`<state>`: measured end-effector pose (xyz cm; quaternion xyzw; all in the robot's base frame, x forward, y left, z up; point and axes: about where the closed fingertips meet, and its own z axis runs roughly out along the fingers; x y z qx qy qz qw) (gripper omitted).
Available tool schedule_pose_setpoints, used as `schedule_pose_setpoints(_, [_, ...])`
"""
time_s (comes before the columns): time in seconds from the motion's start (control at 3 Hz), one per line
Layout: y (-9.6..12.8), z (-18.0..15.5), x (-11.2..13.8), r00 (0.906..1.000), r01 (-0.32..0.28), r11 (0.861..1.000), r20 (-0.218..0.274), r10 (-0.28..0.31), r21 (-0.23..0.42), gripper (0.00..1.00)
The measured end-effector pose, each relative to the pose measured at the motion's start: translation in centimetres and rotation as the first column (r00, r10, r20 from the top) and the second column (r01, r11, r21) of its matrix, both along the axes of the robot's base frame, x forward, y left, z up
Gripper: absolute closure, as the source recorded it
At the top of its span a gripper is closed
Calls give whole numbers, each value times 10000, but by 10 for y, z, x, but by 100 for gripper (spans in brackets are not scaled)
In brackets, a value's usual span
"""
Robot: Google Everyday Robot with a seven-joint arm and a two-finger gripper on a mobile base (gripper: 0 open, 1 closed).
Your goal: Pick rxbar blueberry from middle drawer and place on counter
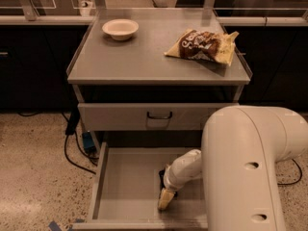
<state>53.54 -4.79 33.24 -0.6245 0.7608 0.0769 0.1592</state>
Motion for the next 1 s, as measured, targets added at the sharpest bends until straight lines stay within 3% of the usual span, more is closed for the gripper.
schedule_pose_setpoints(0.33, [3, -16, -3, 9966, -121, 9997, -815, 137, 195, 0])
schedule_pose_setpoints(0.67, [2, -15, -3, 9949, -129, 9997, -999, 148, 201, 0])
schedule_pose_setpoints(1.0, [2, -15, -3, 9949, -129, 9997, -1000, 148, 201, 16])
